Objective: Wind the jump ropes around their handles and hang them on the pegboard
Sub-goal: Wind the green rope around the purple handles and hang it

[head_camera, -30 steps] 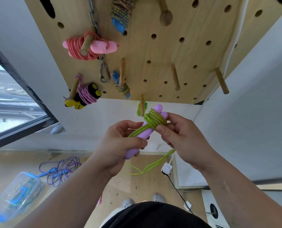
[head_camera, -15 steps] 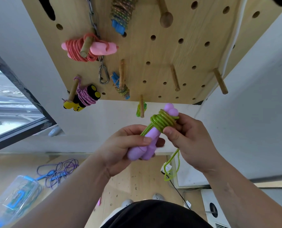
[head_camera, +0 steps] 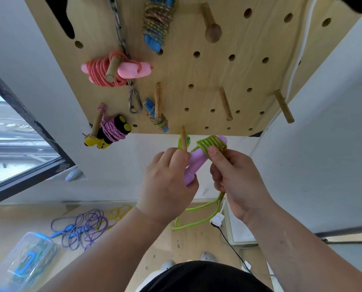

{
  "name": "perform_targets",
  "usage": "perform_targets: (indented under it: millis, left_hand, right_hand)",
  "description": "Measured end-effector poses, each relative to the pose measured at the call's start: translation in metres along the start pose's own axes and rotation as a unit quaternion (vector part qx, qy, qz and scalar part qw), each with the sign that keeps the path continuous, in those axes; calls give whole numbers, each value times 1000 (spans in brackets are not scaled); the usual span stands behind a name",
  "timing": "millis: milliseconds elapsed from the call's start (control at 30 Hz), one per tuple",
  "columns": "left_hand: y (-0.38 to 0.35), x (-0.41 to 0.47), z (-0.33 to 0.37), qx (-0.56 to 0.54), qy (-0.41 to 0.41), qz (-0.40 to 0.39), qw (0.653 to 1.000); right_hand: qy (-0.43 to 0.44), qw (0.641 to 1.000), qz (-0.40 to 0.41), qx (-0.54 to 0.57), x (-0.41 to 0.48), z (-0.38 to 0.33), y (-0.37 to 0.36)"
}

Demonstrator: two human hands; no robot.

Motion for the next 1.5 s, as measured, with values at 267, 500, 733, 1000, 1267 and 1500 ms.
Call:
perform_targets:
  millis: [267,500,733,1000,1267,1500]
  left_hand:
    - [13,-8,-6,-334,381,-14,862]
    - [6,-21,-7,-485,519,-7,703]
    - [4,-28,-2,-623,553,-60,549]
    - [10,-34,-7,-514,525,30,678]
    - [16,-21,-3,-527,520,25,672]
    - [11,-33,21,-684,561,-82,458]
  right_hand:
    - [51,990,-100,-84,-3,4,3]
    - [39,979,-166,-116,-4,1,6]
    - [84,974,-174,-121,-17,-10,13]
    - [98,905,-54,-410,-23,-24,28]
    - [154,909,-3,-387,-33,-29,22]
    - [133,962,-80,-226,-31,-1,13]
Point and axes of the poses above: each hand's wrist, its own x-axis towards the middle knuckle, its own y-axis out of the back of the hand, z = x × y, the point moved 4 cm from there along x, towards the middle knuckle, and after that the axes turned 10 degrees about -x, right-handed, at the moved point
